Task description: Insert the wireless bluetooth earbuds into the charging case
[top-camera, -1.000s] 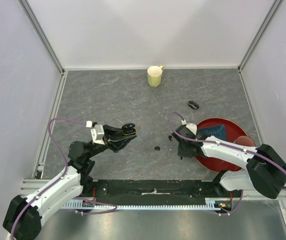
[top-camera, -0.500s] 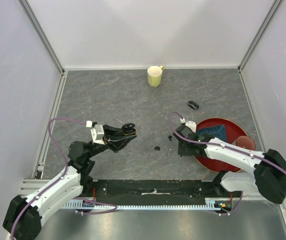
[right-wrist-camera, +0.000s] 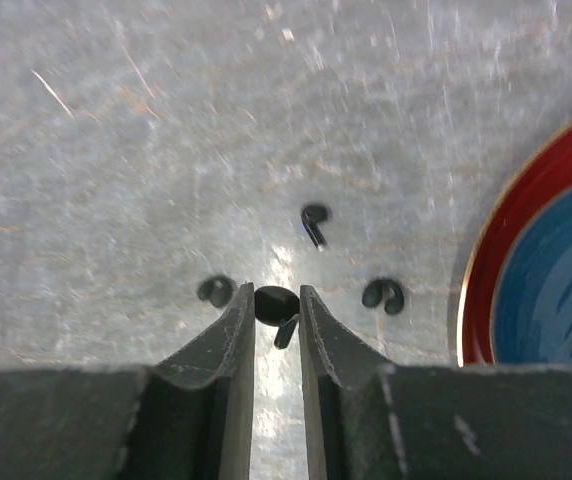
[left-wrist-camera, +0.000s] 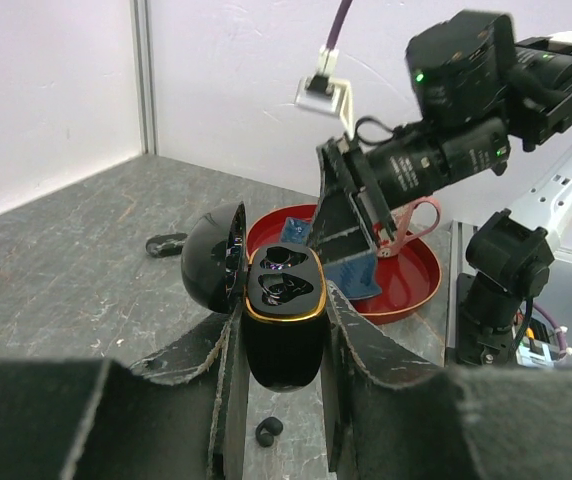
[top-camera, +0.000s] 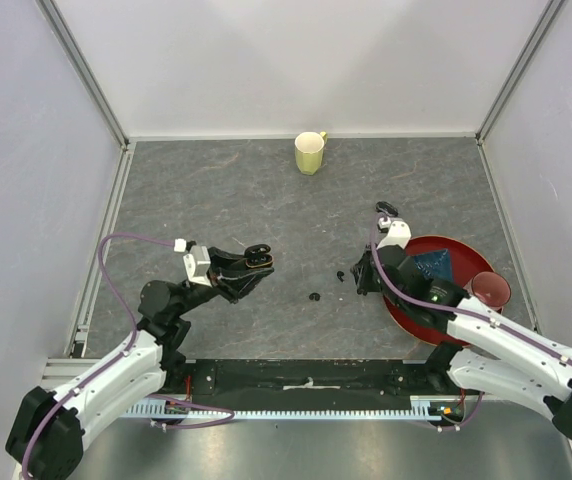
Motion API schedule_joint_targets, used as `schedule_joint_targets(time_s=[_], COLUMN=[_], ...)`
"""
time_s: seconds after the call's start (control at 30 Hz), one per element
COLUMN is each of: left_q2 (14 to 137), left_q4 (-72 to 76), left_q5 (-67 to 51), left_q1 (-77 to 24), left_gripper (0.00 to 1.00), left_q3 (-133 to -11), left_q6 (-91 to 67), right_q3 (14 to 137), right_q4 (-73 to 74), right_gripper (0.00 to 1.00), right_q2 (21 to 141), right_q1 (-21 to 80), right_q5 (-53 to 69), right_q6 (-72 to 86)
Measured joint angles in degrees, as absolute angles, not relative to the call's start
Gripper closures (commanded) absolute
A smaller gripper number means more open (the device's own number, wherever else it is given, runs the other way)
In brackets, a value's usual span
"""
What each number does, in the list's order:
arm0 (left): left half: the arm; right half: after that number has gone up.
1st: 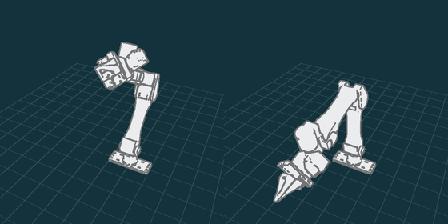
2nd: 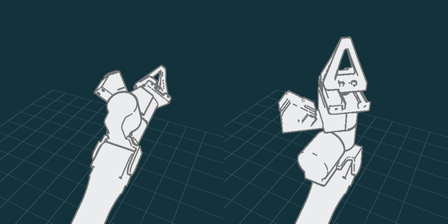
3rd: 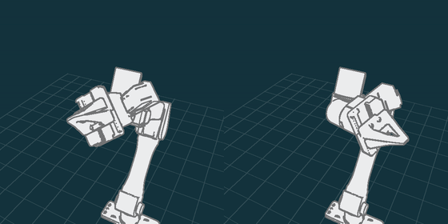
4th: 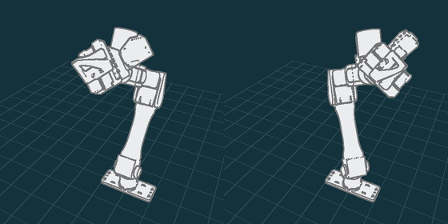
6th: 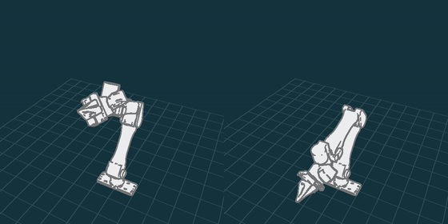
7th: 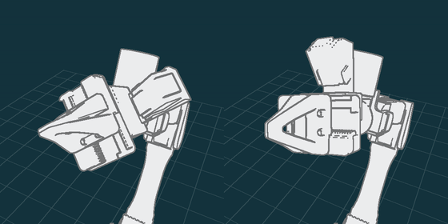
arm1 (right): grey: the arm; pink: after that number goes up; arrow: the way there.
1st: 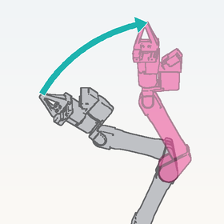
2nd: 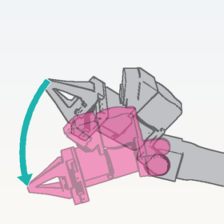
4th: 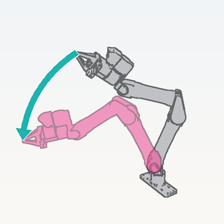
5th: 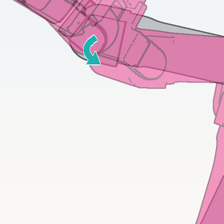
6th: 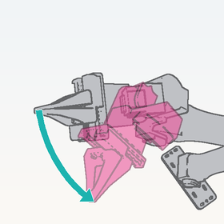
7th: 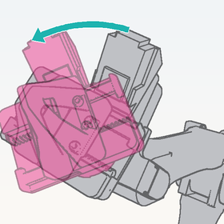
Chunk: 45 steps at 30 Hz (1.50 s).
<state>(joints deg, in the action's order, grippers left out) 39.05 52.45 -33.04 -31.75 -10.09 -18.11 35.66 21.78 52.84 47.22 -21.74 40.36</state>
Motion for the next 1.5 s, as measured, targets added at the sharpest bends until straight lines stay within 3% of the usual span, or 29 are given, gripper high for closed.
schedule_joint_targets(time_s=[0.6,1.1,1.5], left_q2=[43.9,45.6,45.3], left_q4=[55.3,56.8,57.2], left_q5=[-32.7,-33.4,-34.0], left_q1=[-31.7,-31.9,-31.9], left_gripper=[0.98,0.98,0.98], left_q3=[-10.5,-11.6,-11.7], left_q6=[-19.3,-19.7,-19.7], right_q3=[40.7,46.2,46.2], right_q4=[-3.0,-20.4,-25.0], right_gripper=[1.00,1.00,1.00], right_q2=[48.2,58.7,62.9], right_q1=[57.1,68.6,71.4], right_q5=[-26.8,-22.0,-21.2], right_q6=[23.2,11.7,9.1])
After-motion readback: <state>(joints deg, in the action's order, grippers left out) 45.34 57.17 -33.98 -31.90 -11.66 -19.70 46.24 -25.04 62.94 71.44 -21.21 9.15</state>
